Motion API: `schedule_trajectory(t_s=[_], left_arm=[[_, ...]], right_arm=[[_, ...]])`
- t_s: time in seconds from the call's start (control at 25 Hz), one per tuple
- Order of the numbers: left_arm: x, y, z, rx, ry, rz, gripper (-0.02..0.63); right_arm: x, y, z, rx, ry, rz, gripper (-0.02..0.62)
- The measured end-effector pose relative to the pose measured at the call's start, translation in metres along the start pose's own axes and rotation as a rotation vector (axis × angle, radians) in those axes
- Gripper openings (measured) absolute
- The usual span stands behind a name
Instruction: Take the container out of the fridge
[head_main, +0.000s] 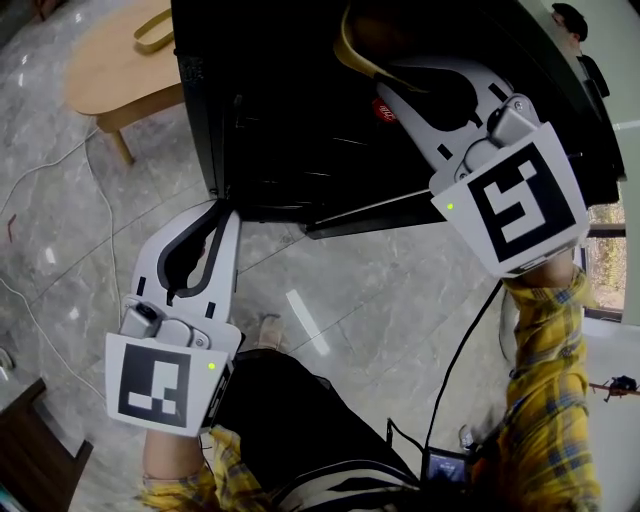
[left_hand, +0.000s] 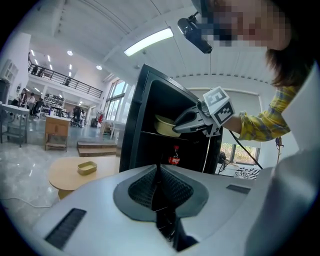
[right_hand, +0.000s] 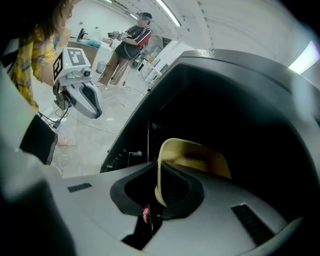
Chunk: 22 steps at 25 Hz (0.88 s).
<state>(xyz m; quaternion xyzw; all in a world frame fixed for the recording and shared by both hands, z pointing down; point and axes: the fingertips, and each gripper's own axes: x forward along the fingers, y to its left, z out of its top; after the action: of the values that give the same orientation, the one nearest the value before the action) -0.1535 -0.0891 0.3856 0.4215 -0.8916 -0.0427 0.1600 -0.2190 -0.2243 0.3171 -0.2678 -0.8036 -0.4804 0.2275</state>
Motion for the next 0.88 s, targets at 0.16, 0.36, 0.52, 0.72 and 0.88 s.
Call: schedule_trajectory(t_s=[0.16,0.36,0.52,0.72,0.88], left_arm=[[-0.006,0.003,0.014,0.018,-0.034,0.011,0.035],[-0.015,0.010,0.026,0.032,-0.031,0.029,0.035],[-0.021,0.007,0.033,0.043,-0.038,0.032,0.035],[-0.038,0.003,0.037,0.051,-0.025,0.051,0.035],[-0.051,0.007,0.043,0.061,-0.018,0.071,0.035]], right_arm=[[-0.005,0.006,0.000,0.005,0.003,0.022,0.041],[-0.012,0.008,0.004,0.010,0.002,0.031,0.041],[-0.021,0.016,0.006,0.008,-0.002,0.050,0.041],[-0.036,0.030,0.011,0.032,-0.027,0.078,0.041],[-0.045,0.041,0.012,0.069,-0.045,0.082,0.041]])
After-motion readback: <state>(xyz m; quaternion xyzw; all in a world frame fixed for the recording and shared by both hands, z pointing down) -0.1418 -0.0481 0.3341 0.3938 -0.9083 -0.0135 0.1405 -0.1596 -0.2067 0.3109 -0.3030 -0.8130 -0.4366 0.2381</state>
